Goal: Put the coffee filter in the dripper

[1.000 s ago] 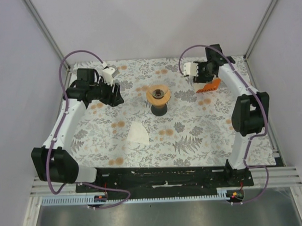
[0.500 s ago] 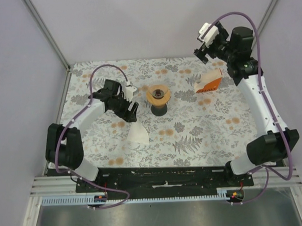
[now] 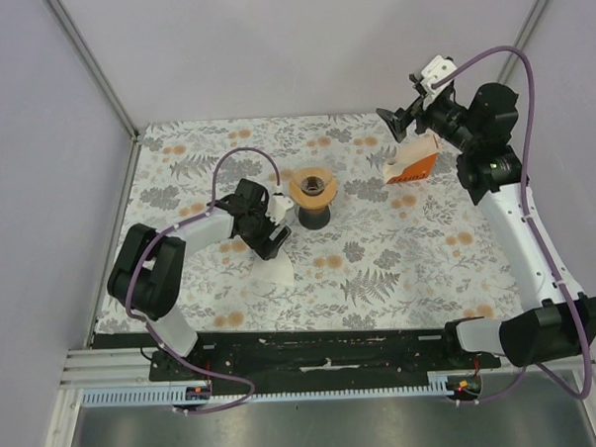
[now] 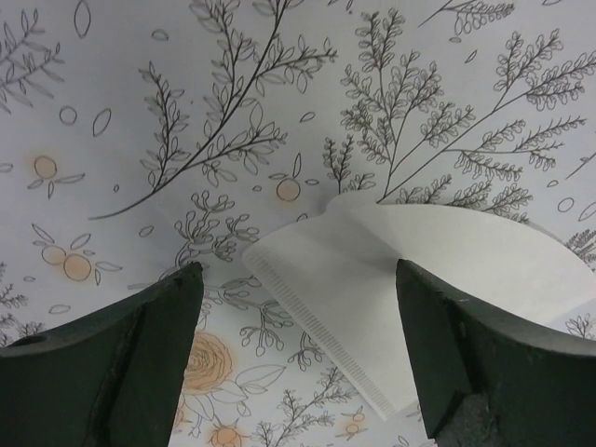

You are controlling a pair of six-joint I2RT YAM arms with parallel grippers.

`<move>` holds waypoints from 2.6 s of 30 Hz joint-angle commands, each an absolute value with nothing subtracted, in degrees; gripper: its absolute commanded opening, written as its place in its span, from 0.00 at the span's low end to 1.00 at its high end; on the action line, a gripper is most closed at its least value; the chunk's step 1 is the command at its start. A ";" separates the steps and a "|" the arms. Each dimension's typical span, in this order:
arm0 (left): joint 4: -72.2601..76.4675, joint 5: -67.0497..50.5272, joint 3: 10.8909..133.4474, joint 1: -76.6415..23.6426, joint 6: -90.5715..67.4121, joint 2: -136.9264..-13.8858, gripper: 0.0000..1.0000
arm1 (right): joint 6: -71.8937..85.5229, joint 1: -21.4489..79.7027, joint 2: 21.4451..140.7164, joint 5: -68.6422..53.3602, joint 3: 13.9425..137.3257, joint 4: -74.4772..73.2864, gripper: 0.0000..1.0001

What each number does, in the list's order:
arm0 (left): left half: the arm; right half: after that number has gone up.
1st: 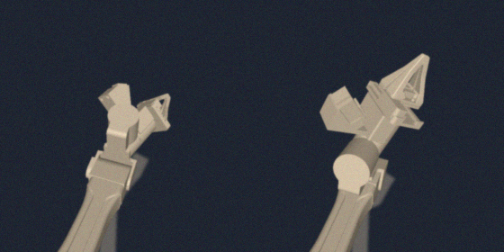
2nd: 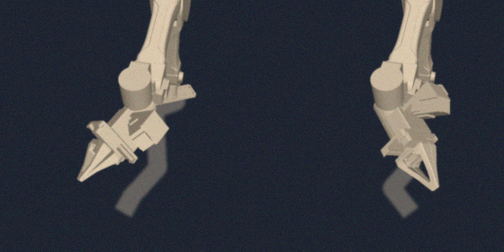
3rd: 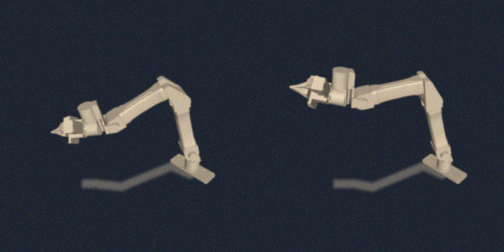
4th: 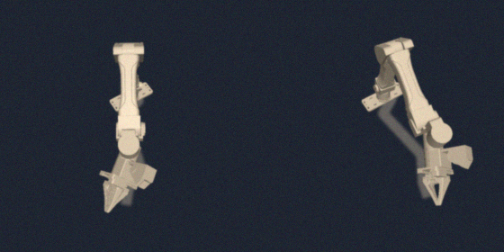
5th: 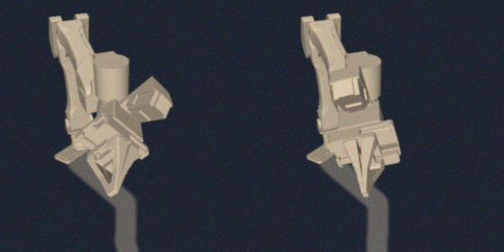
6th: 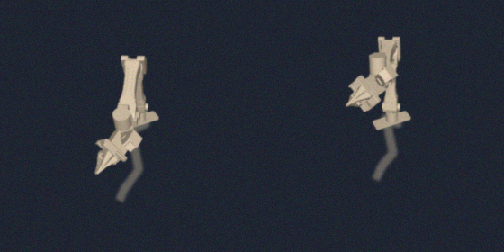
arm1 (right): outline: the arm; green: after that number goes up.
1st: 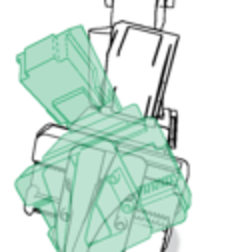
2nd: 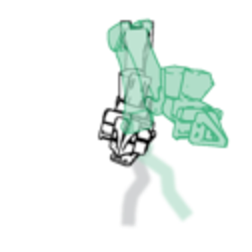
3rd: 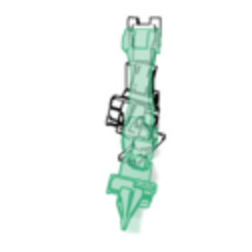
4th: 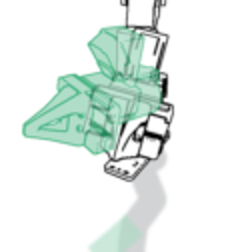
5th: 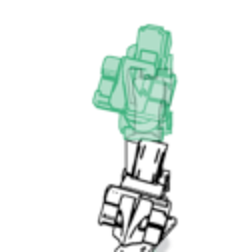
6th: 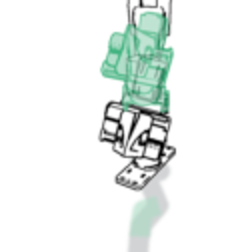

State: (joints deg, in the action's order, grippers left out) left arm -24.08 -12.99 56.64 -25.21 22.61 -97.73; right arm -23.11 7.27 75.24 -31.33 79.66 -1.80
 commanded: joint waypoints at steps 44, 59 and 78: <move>-37.70 -21.09 62.04 -11.25 27.33 -73.13 0.02 | 2.03 7.82 60.65 -16.27 54.67 3.60 0.98; -50.53 -17.93 78.83 -11.25 27.16 -73.39 0.02 | -22.41 -7.28 62.13 -26.99 44.73 20.05 0.98; -55.90 -10.81 82.71 -11.25 28.21 -71.02 0.02 | -14.94 -10.55 77.52 -38.15 52.91 15.91 0.98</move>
State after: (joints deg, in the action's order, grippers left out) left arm -55.11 -12.05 82.76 -11.33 26.04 -73.71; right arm -16.01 -10.70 77.91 -38.72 51.51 16.12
